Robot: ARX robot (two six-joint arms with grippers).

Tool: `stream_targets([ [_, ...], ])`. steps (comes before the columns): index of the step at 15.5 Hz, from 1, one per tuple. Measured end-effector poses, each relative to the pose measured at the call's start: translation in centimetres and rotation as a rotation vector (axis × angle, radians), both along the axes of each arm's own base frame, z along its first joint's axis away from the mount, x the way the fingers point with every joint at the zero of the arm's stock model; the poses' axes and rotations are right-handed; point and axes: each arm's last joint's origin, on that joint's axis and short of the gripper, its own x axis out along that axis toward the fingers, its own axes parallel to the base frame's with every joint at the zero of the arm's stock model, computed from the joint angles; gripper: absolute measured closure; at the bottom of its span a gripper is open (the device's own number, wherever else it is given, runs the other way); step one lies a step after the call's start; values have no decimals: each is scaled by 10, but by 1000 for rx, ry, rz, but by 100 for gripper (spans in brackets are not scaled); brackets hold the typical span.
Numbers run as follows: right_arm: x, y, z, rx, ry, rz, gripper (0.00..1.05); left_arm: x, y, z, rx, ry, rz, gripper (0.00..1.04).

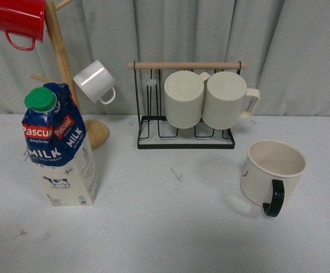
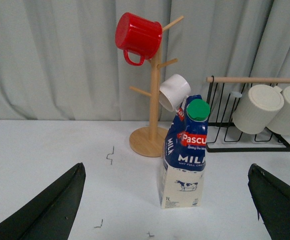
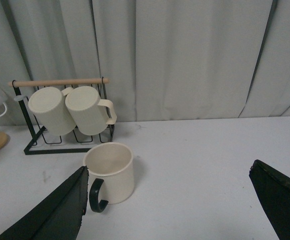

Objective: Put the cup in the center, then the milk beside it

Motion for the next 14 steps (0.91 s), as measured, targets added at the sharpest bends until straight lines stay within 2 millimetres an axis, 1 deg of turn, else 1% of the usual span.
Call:
stream_targets([
  [14,0,0,0,0,0,0,6,0,0,0,0,0,0,7],
])
